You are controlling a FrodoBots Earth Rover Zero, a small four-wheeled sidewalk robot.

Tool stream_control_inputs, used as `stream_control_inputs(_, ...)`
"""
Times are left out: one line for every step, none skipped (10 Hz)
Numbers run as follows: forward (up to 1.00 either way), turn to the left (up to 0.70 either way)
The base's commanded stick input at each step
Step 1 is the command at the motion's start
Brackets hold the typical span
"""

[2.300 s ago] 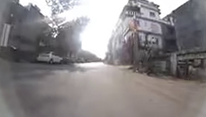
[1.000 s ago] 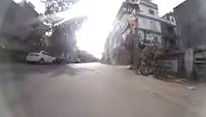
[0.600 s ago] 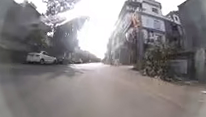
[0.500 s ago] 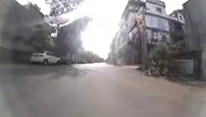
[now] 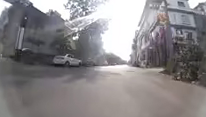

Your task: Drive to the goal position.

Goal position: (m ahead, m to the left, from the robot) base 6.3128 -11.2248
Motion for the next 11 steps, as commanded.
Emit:
stream_control_inputs(1.0,0.06)
stream_control_inputs(1.0,0.06)
stream_control_inputs(1.0,0.06)
stream_control_inputs(1.0,0.06)
stream_control_inputs(1.0,0.06)
stream_control_inputs(1.0,0.06)
stream_control_inputs(1.0,0.06)
stream_control_inputs(1.0,0.06)
stream_control_inputs(1.0,0.06)
stream_control_inputs(1.0,0.06)
stream_control_inputs(1.0,0.06)
